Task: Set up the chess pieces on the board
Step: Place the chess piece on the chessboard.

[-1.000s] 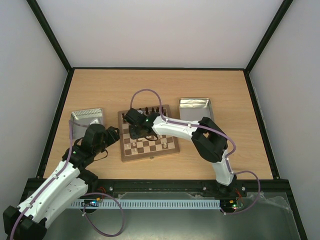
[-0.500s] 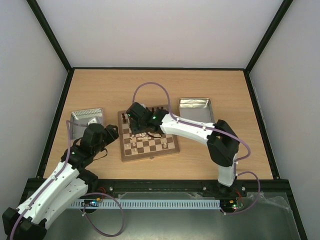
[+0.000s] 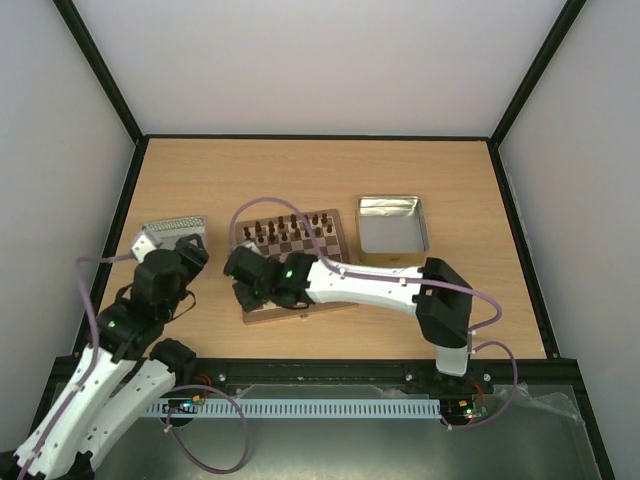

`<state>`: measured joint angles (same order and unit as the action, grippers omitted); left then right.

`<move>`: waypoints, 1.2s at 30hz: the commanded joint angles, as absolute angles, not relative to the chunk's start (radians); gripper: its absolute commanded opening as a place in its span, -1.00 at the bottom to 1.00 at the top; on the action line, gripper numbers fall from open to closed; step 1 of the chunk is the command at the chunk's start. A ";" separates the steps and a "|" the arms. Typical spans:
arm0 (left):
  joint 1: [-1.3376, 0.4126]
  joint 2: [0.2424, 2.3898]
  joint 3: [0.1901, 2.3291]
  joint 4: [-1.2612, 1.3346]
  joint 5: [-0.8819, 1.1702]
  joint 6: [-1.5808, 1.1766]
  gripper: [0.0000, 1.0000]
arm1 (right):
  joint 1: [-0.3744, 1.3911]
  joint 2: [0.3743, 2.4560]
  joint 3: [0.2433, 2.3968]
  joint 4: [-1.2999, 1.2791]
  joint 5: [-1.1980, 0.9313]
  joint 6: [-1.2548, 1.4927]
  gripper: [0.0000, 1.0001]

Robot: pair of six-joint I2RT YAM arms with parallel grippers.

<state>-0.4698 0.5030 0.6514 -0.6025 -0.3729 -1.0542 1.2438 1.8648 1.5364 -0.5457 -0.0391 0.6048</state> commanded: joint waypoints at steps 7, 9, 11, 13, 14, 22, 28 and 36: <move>-0.463 0.415 0.761 -0.741 -0.594 -1.122 0.36 | 1.308 2.007 1.578 -0.630 0.110 0.620 -0.85; -0.462 0.411 0.755 -0.742 -0.592 -1.128 0.37 | 1.308 2.032 1.598 -0.639 0.124 0.622 -0.85; -0.463 0.412 0.749 -0.741 -0.587 -1.132 0.37 | 1.308 2.052 1.612 -0.649 0.135 0.630 -0.85; -0.463 0.412 0.746 -0.739 -0.581 -1.134 0.37 | 1.308 2.065 1.611 -0.650 0.139 0.648 -0.85; -0.463 0.413 0.742 -0.737 -0.579 -1.134 0.37 | 1.308 2.071 1.609 -0.648 0.139 0.656 -0.85; -0.463 0.413 0.738 -0.729 -0.573 -1.127 0.37 | 1.301 2.082 1.600 -0.635 0.124 0.661 -0.69; -0.463 0.420 0.739 -0.723 -0.569 -1.121 0.38 | 1.297 2.042 1.616 -0.644 0.108 0.665 -0.37; -0.463 0.445 0.795 -0.712 -0.559 -1.040 0.41 | 1.271 1.895 1.604 -0.664 0.177 0.720 -0.33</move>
<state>-0.4698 0.4274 0.7490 -0.7246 -0.5533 -1.1000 1.2930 2.0247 1.5959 -0.6292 0.0982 0.6762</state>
